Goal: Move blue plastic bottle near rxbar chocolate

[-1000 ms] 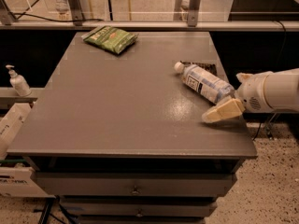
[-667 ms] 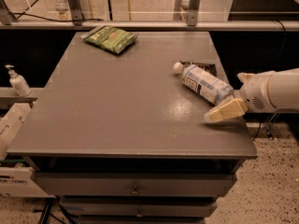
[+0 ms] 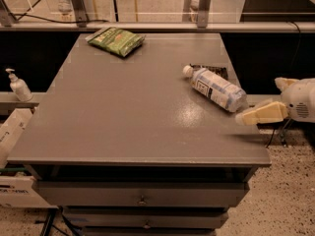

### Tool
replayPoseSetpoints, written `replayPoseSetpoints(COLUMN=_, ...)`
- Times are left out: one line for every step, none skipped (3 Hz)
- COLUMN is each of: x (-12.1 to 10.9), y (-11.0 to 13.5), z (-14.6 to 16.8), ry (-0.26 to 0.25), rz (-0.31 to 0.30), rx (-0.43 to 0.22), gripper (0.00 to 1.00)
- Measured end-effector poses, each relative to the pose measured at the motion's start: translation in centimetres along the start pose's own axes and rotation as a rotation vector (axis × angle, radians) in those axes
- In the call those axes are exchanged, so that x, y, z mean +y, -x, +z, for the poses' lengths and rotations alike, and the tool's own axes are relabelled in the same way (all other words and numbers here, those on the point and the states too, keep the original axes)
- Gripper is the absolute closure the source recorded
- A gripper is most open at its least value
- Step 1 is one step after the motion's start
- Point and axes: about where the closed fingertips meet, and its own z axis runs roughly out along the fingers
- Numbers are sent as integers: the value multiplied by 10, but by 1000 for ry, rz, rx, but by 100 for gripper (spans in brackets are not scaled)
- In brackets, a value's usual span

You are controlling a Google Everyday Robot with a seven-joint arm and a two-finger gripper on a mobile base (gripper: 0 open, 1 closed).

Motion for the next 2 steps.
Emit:
replayPoseSetpoints(x=-13, y=-6, z=-33, ry=-18, rz=83, rx=-75, gripper=0)
replayPoseSetpoints(x=-15, y=-7, z=-40, ry=-26, rz=104, rx=-90, gripper=0)
